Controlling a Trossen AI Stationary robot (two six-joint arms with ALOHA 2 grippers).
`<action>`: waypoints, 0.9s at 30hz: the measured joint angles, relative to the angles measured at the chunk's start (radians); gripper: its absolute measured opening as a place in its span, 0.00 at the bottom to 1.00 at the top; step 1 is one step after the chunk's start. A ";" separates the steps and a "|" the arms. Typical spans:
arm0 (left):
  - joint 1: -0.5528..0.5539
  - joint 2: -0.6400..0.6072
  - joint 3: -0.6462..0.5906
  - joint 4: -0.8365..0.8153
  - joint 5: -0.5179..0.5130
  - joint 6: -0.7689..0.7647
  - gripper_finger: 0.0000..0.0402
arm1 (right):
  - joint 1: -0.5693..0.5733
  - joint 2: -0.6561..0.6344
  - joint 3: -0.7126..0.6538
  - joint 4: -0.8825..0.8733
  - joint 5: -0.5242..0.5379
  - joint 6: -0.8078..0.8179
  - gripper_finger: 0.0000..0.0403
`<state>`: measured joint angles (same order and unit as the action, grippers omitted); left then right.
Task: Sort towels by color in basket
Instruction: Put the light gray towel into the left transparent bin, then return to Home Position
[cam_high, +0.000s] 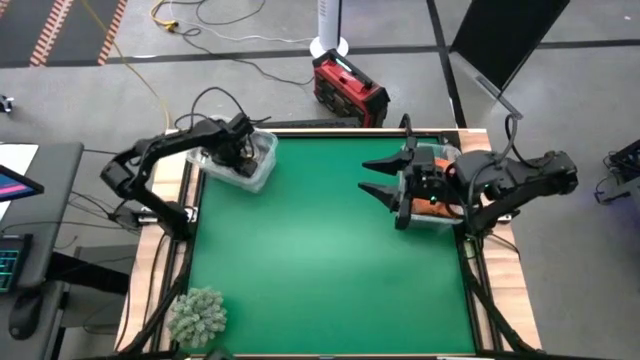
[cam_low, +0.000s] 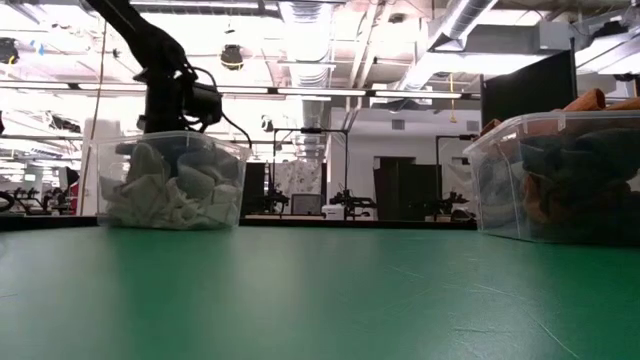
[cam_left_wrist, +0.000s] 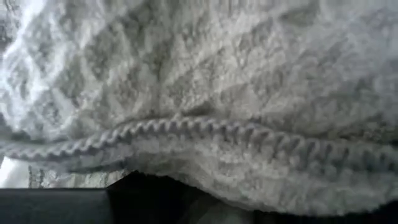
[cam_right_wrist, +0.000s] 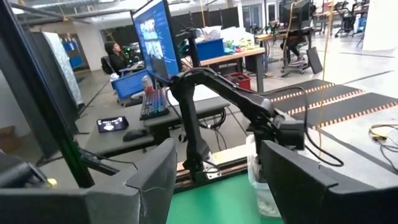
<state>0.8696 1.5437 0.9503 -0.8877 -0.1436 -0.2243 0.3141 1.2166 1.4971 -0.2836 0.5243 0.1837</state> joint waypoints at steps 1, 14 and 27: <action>0.000 -0.014 0.012 -0.004 0.005 0.003 0.46 | 0.000 0.002 0.000 -0.001 0.000 0.001 0.64; 0.003 -0.277 0.201 -0.260 0.018 -0.002 0.46 | -0.017 0.010 0.000 -0.018 0.000 -0.034 0.64; -0.016 -0.437 0.217 -0.138 0.061 0.004 0.46 | -0.055 -0.124 0.000 -0.305 -0.002 0.085 0.64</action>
<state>0.8541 1.1066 1.1671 -1.0256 -0.0827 -0.2200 0.2592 1.0929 1.4971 -0.5890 0.5219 0.2689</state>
